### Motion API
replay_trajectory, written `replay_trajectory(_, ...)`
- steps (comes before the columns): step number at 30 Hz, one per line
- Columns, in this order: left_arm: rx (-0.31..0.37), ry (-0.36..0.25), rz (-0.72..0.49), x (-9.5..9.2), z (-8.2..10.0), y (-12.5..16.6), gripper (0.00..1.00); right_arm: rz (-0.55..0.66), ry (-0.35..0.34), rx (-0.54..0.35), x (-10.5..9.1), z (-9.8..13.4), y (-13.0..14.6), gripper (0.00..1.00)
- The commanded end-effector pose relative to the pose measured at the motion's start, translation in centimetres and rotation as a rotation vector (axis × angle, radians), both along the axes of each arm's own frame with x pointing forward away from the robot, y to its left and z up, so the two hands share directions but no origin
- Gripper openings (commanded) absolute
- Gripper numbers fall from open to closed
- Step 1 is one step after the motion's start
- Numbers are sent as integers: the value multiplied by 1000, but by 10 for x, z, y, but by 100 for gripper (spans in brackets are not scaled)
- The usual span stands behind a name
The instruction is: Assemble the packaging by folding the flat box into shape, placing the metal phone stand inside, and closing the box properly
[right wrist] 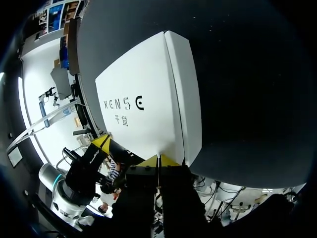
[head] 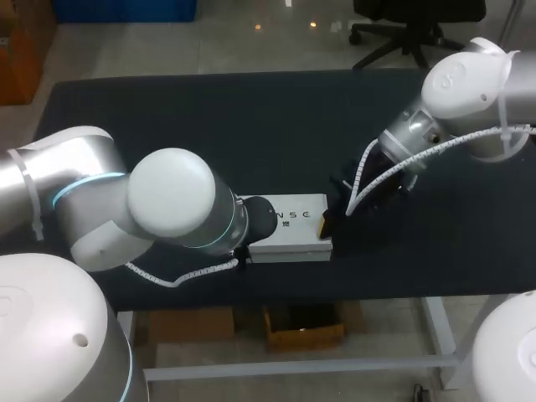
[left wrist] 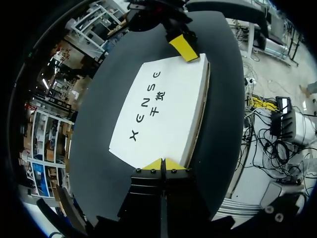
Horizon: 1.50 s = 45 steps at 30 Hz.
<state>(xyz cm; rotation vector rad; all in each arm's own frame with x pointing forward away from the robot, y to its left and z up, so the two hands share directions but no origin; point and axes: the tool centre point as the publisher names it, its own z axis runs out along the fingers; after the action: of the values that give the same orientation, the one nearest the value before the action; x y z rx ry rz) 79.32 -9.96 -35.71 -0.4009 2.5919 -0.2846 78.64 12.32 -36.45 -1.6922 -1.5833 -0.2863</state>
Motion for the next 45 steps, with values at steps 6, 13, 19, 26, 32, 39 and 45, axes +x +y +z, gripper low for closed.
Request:
replay_trajectory(6,-11,14,7,-1,-15,-1,0,-2,28,7,2,-14,-1,0)
replay_trajectory(13,-22,27,15,-2,-22,-1,0,-7,40,6,3,-18,-1,0)
replay_trajectory(19,-30,31,24,-3,-23,0,0,-11,51,1,4,-24,-1,0)
replay_trajectory(26,-30,-13,24,-5,-7,2,0,-14,8,9,2,-7,-2,0)
replay_trajectory(32,-27,-41,13,-5,4,0,0,-7,-41,6,-1,9,-1,0)
replay_trajectory(39,-27,-30,5,-2,-2,-3,0,-8,-19,9,0,0,-1,0)
replay_trajectory(45,-27,-2,3,2,-14,-4,0,-16,17,10,2,-14,-1,0)
